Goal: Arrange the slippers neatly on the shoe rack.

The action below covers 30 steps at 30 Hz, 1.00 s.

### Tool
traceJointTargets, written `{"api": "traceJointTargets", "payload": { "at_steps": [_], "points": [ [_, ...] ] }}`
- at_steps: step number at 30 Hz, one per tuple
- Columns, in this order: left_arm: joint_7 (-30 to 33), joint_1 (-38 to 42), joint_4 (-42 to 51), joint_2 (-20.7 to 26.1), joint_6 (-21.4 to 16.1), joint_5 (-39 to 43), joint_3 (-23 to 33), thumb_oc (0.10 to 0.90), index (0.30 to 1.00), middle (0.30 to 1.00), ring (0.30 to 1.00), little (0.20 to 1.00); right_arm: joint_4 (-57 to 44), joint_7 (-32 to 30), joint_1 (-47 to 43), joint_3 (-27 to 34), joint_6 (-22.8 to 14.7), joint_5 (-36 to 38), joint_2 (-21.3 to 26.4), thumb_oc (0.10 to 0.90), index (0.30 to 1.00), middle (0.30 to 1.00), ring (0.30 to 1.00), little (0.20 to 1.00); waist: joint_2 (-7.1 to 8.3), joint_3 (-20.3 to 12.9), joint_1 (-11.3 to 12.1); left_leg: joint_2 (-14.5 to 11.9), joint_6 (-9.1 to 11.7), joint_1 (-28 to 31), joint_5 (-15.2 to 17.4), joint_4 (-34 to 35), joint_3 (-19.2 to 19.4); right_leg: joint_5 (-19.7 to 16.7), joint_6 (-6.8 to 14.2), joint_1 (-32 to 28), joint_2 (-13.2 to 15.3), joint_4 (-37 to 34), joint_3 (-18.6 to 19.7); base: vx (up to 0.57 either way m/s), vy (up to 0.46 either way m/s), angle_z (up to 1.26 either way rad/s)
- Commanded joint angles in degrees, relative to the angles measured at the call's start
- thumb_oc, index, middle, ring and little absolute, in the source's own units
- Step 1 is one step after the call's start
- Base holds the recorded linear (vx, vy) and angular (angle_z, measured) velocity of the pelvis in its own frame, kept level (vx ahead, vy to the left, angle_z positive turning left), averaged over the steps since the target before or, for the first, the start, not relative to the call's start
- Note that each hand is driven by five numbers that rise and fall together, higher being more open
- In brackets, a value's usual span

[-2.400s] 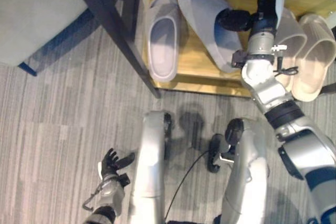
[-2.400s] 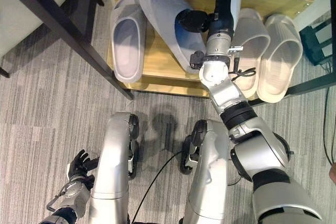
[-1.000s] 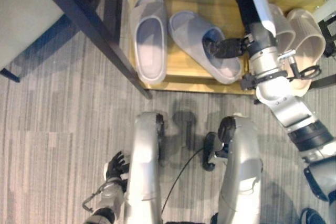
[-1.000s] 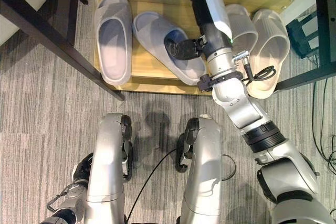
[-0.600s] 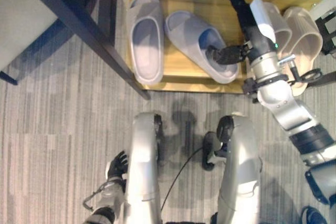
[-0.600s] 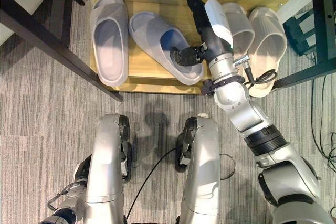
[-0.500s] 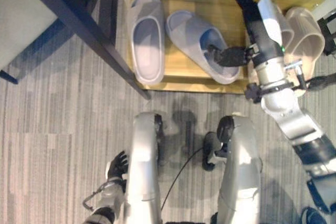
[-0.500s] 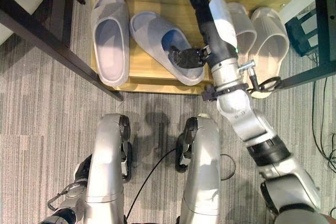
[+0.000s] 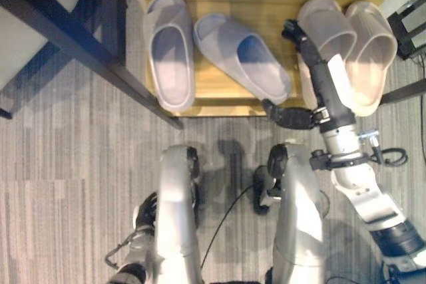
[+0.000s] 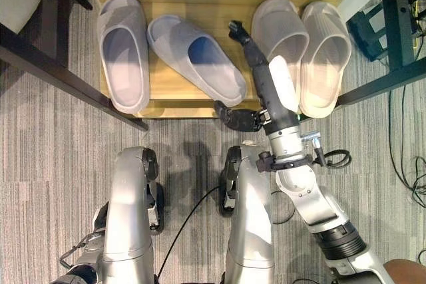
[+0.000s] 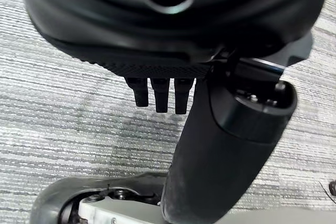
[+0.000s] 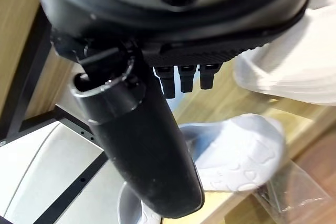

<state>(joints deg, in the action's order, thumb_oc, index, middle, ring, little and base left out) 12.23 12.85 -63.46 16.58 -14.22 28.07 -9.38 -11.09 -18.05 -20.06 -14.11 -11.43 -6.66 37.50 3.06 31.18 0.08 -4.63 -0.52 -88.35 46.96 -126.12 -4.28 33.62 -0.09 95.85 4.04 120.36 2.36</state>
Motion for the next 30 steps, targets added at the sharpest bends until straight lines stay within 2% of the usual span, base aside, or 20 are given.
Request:
{"api": "traceJointTargets", "payload": {
  "at_steps": [1, 7, 15, 21, 30],
  "points": [
    [1.90, -3.39, -3.21, -0.93, -2.28, -1.29, -0.84, 0.800, 0.900, 0.900, 0.900, 0.900, -9.00, -1.29, -4.88, 2.91, -5.12, 0.37, 0.23, 0.800, 0.900, 0.900, 0.900, 0.900, 2.14, -1.38, 3.27, 3.23, -3.03, -1.60, -2.14, 0.96, -1.77, 7.56, -3.79, -5.89, 1.42, 4.14, 1.23, 0.00, 0.000, 0.00],
    [1.63, -3.08, -3.71, -0.93, -2.00, -1.08, -0.54, 0.800, 0.900, 0.900, 0.900, 0.900, -6.83, 1.18, -3.90, 1.15, -5.13, 3.94, 0.09, 0.800, 0.900, 0.900, 0.900, 0.900, 2.23, -1.38, 3.23, 3.18, -2.95, -1.60, -2.23, 0.91, -1.77, 7.62, -3.73, -5.89, 1.33, 4.31, 1.27, 0.00, 0.000, 0.00],
    [0.89, -2.94, -4.13, -1.58, -1.59, -0.97, 0.38, 0.800, 0.900, 0.900, 0.900, 0.900, -4.39, 2.94, -0.47, 1.91, -3.76, 2.76, 0.82, 0.800, 0.900, 0.900, 0.900, 0.900, 2.51, -1.38, 3.06, 3.23, -2.86, -1.60, -2.16, 0.76, -1.93, 7.66, -3.68, -5.89, 1.33, 4.55, 1.41, 0.00, 0.000, 0.00],
    [0.33, -2.47, -4.43, -1.47, -1.33, -1.22, 0.05, 0.800, 0.900, 0.900, 0.900, 0.900, -2.21, 4.19, -1.18, 0.36, -3.22, 3.70, 0.27, 0.800, 0.900, 0.900, 0.900, 0.900, 2.54, -1.38, 3.06, 3.17, -2.83, -1.60, -2.19, 0.74, -1.85, 7.65, -3.68, -5.89, 1.31, 4.60, 1.48, 0.00, 0.000, 0.00],
    [-0.39, -2.41, -4.88, -0.91, -1.01, -1.34, 0.29, 0.800, 0.900, 0.900, 0.900, 0.900, -5.17, 9.78, -3.53, -4.02, -4.40, 9.59, -0.25, 0.800, 0.900, 0.900, 0.900, 0.900, 2.65, -1.38, 3.41, 3.05, -2.66, -1.60, -2.39, 0.69, -1.67, 7.48, -3.67, -5.89, 1.31, 4.72, 1.47, 0.00, 0.000, 0.00]
  ]
}}
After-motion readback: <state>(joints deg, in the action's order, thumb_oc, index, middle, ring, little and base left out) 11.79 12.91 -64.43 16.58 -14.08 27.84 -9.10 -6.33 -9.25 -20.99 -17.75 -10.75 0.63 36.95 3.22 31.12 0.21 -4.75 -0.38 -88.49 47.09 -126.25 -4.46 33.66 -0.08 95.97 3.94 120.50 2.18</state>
